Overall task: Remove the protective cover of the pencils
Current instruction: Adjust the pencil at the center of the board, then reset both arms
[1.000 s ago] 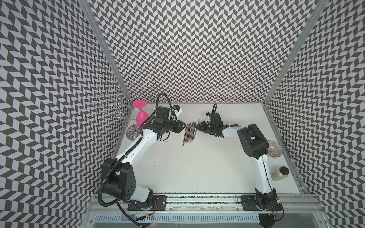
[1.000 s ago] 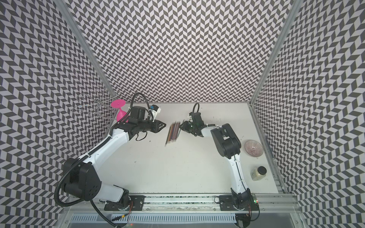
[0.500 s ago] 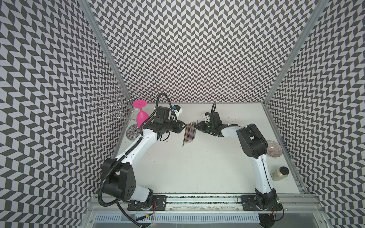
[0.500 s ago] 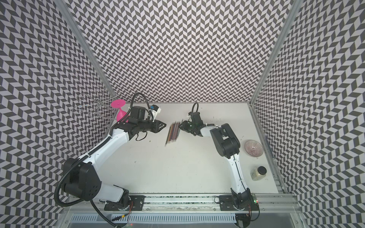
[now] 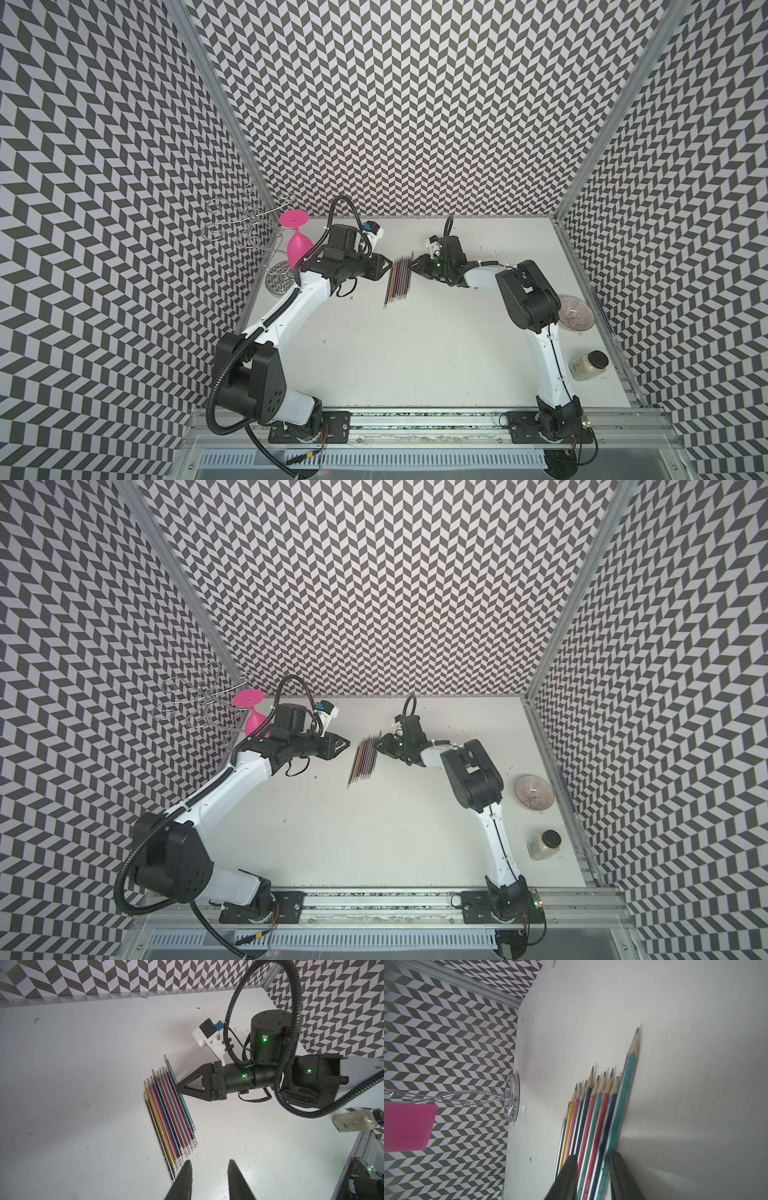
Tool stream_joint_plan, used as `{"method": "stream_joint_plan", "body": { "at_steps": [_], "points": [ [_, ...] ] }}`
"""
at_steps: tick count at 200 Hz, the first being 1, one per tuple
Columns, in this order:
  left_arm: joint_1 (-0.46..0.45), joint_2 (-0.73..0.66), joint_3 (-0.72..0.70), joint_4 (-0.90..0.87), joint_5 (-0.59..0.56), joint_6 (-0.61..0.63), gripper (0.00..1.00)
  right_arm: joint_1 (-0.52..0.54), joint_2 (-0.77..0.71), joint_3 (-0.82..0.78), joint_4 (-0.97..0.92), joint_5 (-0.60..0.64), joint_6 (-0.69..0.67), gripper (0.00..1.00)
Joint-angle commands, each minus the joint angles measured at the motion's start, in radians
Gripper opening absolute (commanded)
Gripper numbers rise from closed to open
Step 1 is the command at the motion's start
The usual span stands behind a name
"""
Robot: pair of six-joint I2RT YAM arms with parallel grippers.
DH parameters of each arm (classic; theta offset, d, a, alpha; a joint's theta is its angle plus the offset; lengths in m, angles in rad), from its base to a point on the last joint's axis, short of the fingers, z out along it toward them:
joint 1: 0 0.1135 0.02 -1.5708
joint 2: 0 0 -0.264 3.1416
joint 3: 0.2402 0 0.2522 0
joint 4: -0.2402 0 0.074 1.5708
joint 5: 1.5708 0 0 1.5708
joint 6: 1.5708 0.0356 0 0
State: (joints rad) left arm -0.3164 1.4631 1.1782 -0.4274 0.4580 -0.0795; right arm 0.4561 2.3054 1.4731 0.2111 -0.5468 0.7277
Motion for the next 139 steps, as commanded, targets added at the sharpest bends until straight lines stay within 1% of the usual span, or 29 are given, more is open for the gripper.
{"method": "stream_joint_plan", "body": {
  "at_steps": [1,28,44,51,54,58,61,62,64,65,67,72,84,93,97,103,105,108,113,114,118,120,129,139],
  "points": [
    [-0.003,-0.010,-0.004,0.002,-0.005,0.006,0.31,0.004,-0.002,-0.013,-0.004,0.026,0.001,0.30],
    [-0.003,-0.031,-0.011,0.014,-0.009,0.007,0.35,-0.012,-0.104,-0.084,-0.007,0.072,-0.032,0.30],
    [-0.003,-0.058,-0.021,0.035,-0.006,0.004,0.38,-0.028,-0.225,-0.164,0.000,0.128,-0.088,0.31],
    [-0.004,-0.072,-0.028,0.048,-0.008,0.003,0.41,-0.035,-0.297,-0.213,0.010,0.164,-0.132,0.32],
    [-0.004,-0.079,-0.030,0.053,-0.008,0.003,0.44,-0.039,-0.333,-0.236,0.018,0.180,-0.153,0.32],
    [-0.004,-0.088,-0.033,0.062,-0.008,0.003,0.51,-0.043,-0.383,-0.274,0.032,0.209,-0.180,0.33],
    [-0.004,-0.095,-0.036,0.067,-0.007,0.001,0.65,-0.046,-0.423,-0.306,0.047,0.233,-0.202,0.34],
    [-0.004,-0.097,-0.036,0.069,-0.007,0.000,0.72,-0.046,-0.437,-0.315,0.051,0.240,-0.209,0.34],
    [-0.005,-0.103,-0.038,0.072,-0.006,0.000,0.91,-0.048,-0.462,-0.341,0.064,0.259,-0.224,0.34],
    [-0.004,-0.106,-0.039,0.074,-0.006,0.001,0.95,-0.049,-0.480,-0.352,0.074,0.271,-0.229,0.34],
    [-0.003,-0.111,-0.040,0.078,-0.005,0.000,0.98,-0.049,-0.509,-0.372,0.080,0.291,-0.246,0.35],
    [-0.004,-0.126,-0.044,0.089,-0.001,-0.001,0.99,-0.053,-0.583,-0.436,0.107,0.351,-0.286,0.37],
    [-0.003,-0.168,-0.058,0.127,0.013,-0.005,0.99,-0.053,-0.762,-0.572,0.168,0.529,-0.370,0.45],
    [0.000,-0.207,-0.079,0.163,0.014,-0.012,0.99,-0.053,-0.884,-0.666,0.213,0.683,-0.400,0.54],
    [0.004,-0.224,-0.090,0.181,0.011,-0.014,0.99,-0.054,-0.930,-0.705,0.235,0.742,-0.422,0.60],
    [0.007,-0.253,-0.110,0.212,0.003,-0.022,0.99,-0.055,-0.994,-0.765,0.275,0.810,-0.484,0.65],
    [0.009,-0.262,-0.116,0.219,0.000,-0.024,0.99,-0.056,-1.024,-0.792,0.301,0.847,-0.514,0.70],
    [0.012,-0.274,-0.126,0.235,-0.006,-0.027,0.99,-0.056,-1.040,-0.813,0.327,0.869,-0.534,0.71],
    [0.018,-0.293,-0.140,0.256,-0.022,-0.034,0.99,-0.056,-1.090,-0.878,0.405,0.920,-0.603,0.80],
    [0.018,-0.298,-0.142,0.260,-0.025,-0.036,0.99,-0.056,-1.090,-0.878,0.405,0.920,-0.603,0.80],
    [0.023,-0.312,-0.155,0.279,-0.035,-0.041,0.99,-0.056,-1.121,-0.938,0.482,0.962,-0.666,0.97],
    [0.025,-0.318,-0.161,0.287,-0.037,-0.043,0.99,-0.056,-1.130,-0.959,0.515,0.975,-0.687,1.00],
    [0.040,-0.340,-0.184,0.319,-0.031,-0.056,0.99,-0.057,-1.159,-1.054,0.657,1.033,-0.804,0.99],
    [0.051,-0.352,-0.201,0.343,-0.029,-0.069,0.99,-0.059,-1.157,-1.140,0.788,1.082,-0.922,0.99]
  ]
}}
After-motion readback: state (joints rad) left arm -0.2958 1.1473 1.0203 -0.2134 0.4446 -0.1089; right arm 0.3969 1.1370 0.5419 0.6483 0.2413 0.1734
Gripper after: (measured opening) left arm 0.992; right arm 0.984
